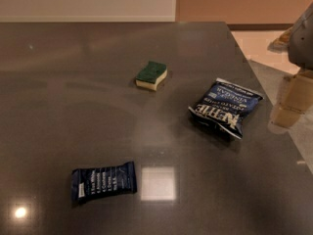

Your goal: Move blue chip bag near rxbar blueberry

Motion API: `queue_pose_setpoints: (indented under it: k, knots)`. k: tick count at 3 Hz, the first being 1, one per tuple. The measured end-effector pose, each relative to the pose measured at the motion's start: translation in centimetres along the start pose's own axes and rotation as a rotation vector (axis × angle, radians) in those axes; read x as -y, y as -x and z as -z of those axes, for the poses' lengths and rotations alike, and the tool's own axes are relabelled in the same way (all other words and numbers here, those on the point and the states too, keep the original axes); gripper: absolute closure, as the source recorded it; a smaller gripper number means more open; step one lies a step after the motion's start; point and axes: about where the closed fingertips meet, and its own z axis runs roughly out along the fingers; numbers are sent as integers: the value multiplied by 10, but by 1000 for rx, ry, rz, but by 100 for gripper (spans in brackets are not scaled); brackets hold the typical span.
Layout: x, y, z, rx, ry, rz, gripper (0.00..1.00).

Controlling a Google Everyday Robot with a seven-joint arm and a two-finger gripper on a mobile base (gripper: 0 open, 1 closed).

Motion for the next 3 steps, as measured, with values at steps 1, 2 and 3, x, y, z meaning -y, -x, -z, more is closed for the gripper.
queue_pose_setpoints:
  k: [1,2,3]
  knots:
    - [0,0,0,0,0,0,0]
    - [12,10,-9,40,16,44,0]
    - [24,28,-36,76,39,103,0]
